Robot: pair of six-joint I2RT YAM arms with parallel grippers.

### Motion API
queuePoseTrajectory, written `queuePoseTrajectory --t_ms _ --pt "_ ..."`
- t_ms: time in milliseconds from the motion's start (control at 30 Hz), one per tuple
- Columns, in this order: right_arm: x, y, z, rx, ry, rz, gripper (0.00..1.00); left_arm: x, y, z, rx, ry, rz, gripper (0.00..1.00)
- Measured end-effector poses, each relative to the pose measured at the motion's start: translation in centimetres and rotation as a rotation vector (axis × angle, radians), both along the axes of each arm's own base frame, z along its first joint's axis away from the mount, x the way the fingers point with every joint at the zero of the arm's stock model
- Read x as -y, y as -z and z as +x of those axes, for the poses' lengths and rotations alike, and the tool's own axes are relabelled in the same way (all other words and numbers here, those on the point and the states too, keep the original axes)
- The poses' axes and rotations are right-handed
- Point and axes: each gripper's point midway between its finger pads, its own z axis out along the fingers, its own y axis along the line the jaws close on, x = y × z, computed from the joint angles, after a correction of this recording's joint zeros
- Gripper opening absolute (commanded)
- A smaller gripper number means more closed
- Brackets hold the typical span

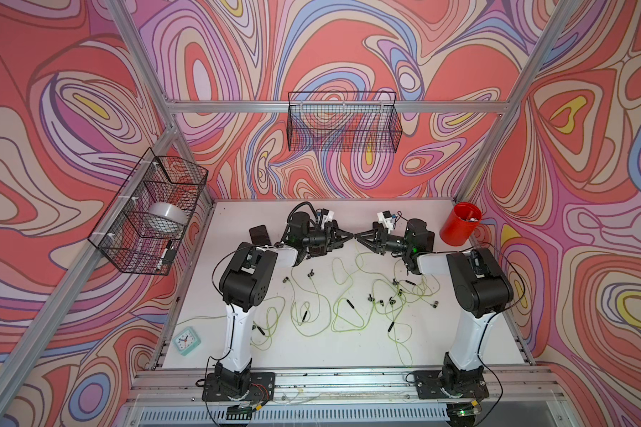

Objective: Plug wired earphones into phones
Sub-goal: Pick up the wired earphone from the center of the board.

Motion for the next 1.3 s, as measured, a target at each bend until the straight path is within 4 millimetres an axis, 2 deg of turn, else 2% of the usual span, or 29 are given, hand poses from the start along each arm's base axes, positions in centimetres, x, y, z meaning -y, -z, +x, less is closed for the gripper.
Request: queuePoseTrajectory --t_ms 167,667,867,1100,1300 --pt "-0.11 -0.22 0.54 0.0 0.005 0.007 0.27 0.22 0.51 0.09 -0.008 -0.002 0.004 0.0" --pt "-0.79 0.27 0.5 -0.02 -0.008 0.002 0.32 0.54 0.36 0.11 -0.008 -0.005 -0.007 0.0" --pt "-0.96 0.59 0.37 -0.032 -0.012 -0.005 0.19 0.74 0.24 -0.04 -0.001 0.0 -0.01 0.0" --pt "-0.95 0.35 0.41 -0.03 -0.011 0.002 0.19 0.76 0.02 0.0 0.007 -0.001 -0.017 0.0" --pt "-0.93 0.03 0.57 -0.027 -0.008 0.021 0.14 0.74 -0.31 0.07 0.017 -0.002 -0.027 0.0"
